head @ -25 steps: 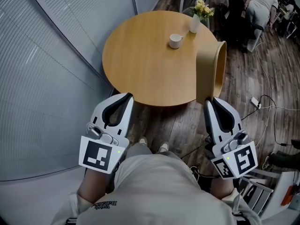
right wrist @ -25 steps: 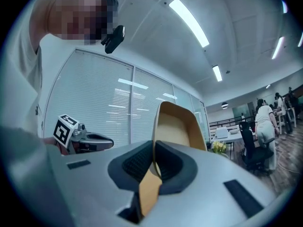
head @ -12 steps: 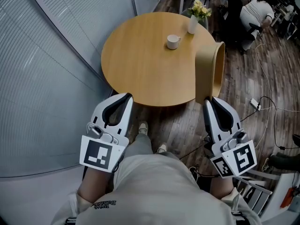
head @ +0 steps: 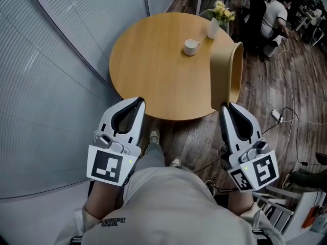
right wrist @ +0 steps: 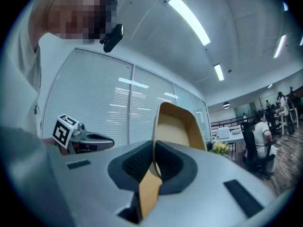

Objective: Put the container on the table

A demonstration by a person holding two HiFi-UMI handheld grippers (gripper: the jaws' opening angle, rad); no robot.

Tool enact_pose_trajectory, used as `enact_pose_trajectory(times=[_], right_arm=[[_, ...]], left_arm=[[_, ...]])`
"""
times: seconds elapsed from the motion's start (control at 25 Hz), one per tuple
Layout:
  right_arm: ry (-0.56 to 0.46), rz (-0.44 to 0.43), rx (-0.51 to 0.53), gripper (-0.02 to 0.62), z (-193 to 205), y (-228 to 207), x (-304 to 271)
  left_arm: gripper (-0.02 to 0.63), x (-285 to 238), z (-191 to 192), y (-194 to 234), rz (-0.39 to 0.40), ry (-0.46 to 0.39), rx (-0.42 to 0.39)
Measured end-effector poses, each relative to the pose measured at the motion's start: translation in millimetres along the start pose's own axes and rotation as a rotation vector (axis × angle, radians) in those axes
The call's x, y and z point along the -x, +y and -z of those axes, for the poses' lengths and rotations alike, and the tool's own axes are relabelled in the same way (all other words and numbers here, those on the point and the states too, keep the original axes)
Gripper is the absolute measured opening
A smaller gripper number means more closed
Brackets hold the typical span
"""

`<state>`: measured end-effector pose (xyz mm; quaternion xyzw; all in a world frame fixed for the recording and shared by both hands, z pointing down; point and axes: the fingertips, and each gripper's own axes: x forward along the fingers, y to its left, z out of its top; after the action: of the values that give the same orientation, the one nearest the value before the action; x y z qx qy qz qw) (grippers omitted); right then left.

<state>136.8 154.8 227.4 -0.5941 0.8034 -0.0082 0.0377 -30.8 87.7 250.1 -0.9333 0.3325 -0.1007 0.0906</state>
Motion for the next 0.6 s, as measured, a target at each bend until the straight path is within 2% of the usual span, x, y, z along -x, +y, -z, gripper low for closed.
enact_pose_trajectory(times=[0.6], right_arm=[[0.026, 0.041, 0.053, 0.037, 4.0, -19.0, -108.9]], left_arm=[[0.023, -69.9, 19.8, 89.6, 0.057, -0.012, 0.026]])
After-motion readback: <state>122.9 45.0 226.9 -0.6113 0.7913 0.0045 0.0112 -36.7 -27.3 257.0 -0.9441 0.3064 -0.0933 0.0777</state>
